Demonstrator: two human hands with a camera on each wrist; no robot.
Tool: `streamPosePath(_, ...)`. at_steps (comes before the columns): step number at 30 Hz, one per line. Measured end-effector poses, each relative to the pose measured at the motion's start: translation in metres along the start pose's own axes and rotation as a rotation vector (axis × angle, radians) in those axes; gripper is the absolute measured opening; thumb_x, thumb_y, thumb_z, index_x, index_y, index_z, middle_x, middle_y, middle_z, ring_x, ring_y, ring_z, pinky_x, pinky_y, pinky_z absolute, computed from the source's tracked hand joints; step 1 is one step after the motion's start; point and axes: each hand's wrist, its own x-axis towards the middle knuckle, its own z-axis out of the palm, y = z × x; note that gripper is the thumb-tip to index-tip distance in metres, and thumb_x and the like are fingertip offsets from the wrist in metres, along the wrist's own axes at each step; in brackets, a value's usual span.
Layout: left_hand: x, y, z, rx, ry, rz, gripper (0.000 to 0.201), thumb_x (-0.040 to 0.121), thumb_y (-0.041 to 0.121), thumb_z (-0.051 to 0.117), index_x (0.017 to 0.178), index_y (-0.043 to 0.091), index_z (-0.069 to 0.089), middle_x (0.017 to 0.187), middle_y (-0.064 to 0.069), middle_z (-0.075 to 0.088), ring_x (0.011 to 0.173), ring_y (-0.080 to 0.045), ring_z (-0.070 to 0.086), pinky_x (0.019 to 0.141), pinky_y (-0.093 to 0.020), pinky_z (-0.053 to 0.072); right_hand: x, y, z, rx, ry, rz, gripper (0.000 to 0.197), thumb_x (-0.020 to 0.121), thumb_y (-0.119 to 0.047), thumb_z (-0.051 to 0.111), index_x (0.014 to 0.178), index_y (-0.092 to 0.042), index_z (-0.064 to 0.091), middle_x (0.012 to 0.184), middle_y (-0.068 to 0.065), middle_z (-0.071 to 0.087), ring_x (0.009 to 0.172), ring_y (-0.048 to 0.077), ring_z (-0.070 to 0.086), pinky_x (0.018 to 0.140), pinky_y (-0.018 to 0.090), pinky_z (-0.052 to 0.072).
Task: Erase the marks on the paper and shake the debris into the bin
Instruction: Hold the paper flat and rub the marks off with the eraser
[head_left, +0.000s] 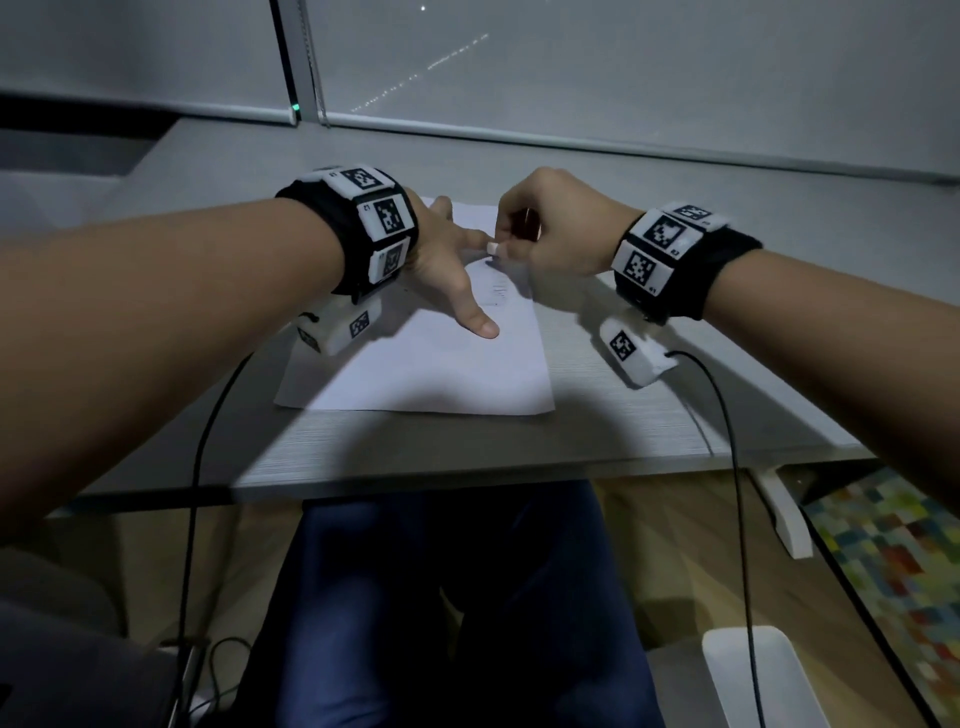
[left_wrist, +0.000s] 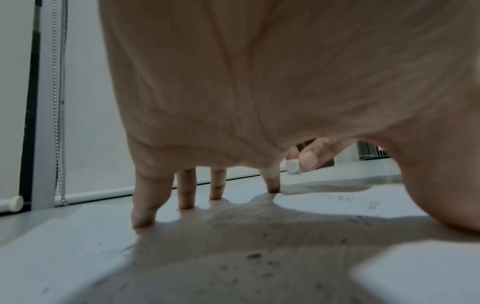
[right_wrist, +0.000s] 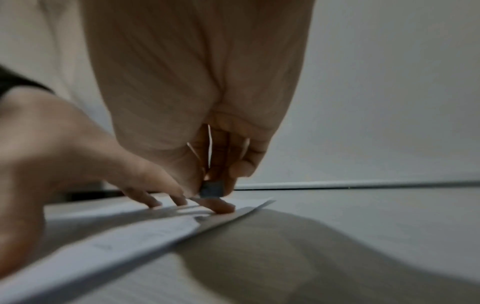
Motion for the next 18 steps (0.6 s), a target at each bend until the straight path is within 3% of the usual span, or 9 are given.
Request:
streamPosePath(2,0.002,0.001,0.0,0.003,0.002,0.008,0.131,0.053,0.1,0.066,0.162,0.06,0.005,0.163,-0.005,0.023,0.146,-0.043,0.035,0.109,-0.053,0.037,0.001,0.002,0.002,-0.027,-0.018,-0.006,0.016,0.088,-0.027,0.073,0.088,-0.011,0.075,0.074,-0.002,0.069,0.066,0.016,0.061,0.07,0.033,0.056)
streamPosePath(6,0.002,0.001,0.0,-0.03,-0.007,0.048,0.119,0.07,0.088,0.07,0.166,0.052,0.01,0.171,0.001,0.015,0.152,-0.036,0.029,0.115,-0.053,0.032,-0.001,-0.002,0.014,-0.062,-0.046,-0.008,0.012,0.09,-0.019,0.072,0.081,-0.011,0.072,0.063,-0.008,0.068,0.067,0.018,0.067,0.073,0.035,0.06)
streamPosePath(13,0.003,0.001,0.0,-0.014,-0.004,0.049,0.125,0.062,0.091,0.071,0.164,0.055,0.009,0.169,0.003,0.017,0.15,-0.036,0.033,0.114,-0.051,0.032,-0.004,-0.01,0.004,0.014,-0.181,-0.1,0.012,0.09,-0.014,0.073,0.079,-0.009,0.075,0.061,-0.005,0.074,0.056,0.001,0.066,0.064,0.013,0.051)
streamPosePath(15,0.003,0.001,-0.001,-0.024,-0.012,0.045,0.127,0.062,0.091,0.072,0.165,0.054,0.008,0.17,0.003,0.017,0.151,-0.036,0.031,0.115,-0.051,0.032,0.004,-0.005,0.003,-0.007,-0.149,-0.051,0.013,0.089,-0.014,0.074,0.077,-0.01,0.075,0.06,-0.005,0.074,0.056,0.002,0.067,0.066,0.019,0.056)
streamPosePath(18,0.003,0.001,-0.003,-0.041,-0.027,0.041,0.125,0.066,0.087,0.073,0.166,0.052,0.008,0.171,0.002,0.015,0.153,-0.036,0.028,0.116,-0.052,0.032,0.015,-0.001,0.006,-0.07,-0.059,0.028,0.015,0.086,-0.017,0.077,0.072,-0.012,0.075,0.065,-0.003,0.074,0.064,0.013,0.07,0.073,0.035,0.064)
